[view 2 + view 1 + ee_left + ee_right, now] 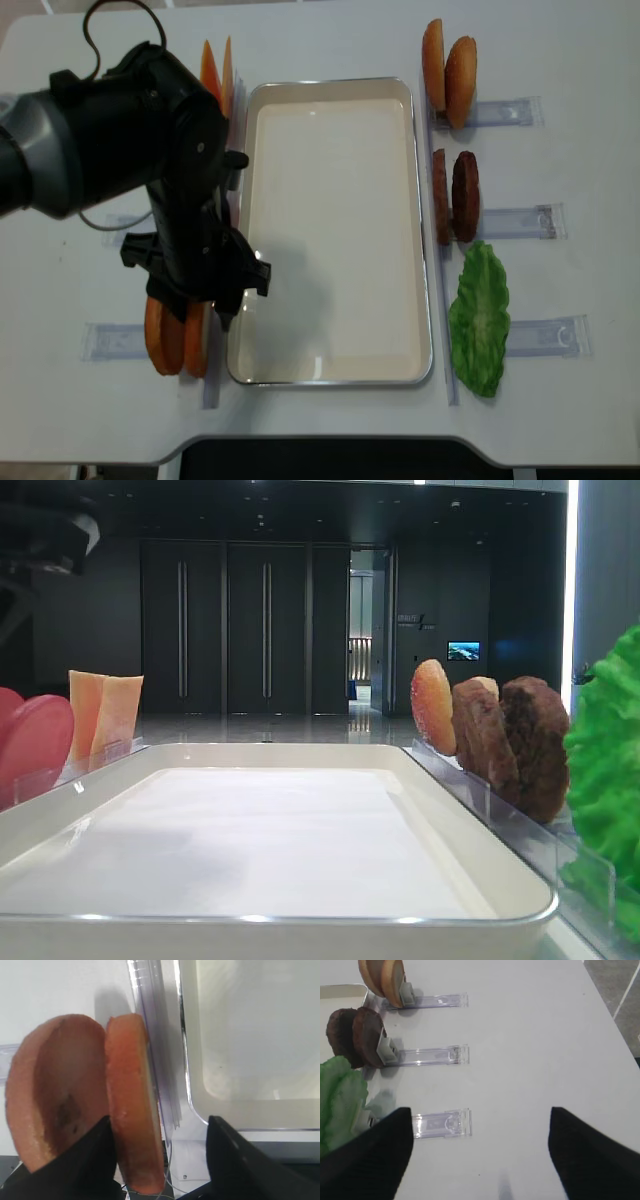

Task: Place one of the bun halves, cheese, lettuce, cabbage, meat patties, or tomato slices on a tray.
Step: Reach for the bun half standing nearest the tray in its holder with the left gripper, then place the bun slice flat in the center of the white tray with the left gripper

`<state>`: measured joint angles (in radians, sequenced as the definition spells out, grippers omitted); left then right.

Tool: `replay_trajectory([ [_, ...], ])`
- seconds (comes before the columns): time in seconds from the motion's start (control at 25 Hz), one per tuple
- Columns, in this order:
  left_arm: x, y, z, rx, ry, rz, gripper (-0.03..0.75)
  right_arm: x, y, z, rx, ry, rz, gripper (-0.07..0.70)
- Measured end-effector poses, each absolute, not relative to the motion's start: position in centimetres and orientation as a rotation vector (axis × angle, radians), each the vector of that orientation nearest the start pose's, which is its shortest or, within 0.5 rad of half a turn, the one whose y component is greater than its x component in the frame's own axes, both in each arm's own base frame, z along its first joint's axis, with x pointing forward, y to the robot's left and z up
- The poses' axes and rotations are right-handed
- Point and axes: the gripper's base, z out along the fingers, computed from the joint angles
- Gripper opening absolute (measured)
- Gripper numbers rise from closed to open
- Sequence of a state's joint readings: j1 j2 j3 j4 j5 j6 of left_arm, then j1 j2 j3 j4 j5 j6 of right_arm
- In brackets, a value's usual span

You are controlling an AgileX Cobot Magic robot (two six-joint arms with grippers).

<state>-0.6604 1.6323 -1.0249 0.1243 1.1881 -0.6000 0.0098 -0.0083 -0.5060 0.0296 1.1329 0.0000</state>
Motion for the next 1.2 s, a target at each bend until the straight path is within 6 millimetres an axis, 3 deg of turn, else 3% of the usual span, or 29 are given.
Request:
replay_trajectory([
  [0.28,22.12,-15.8,20.75,0.202,3.171,0.285,0.341,-1.0,0.23,27.31,-0.013,2.102,0.042,0.531],
  [0.68,22.07,-15.68,20.77,0.238,3.175,0.305,0.135,-1.0,0.23,27.31,-0.013,2.102,0.042,0.531],
  [1.2,21.95,-15.76,20.82,0.318,3.183,0.284,0.126,-1.0,0.23,27.31,-0.013,2.102,0.042,0.531],
])
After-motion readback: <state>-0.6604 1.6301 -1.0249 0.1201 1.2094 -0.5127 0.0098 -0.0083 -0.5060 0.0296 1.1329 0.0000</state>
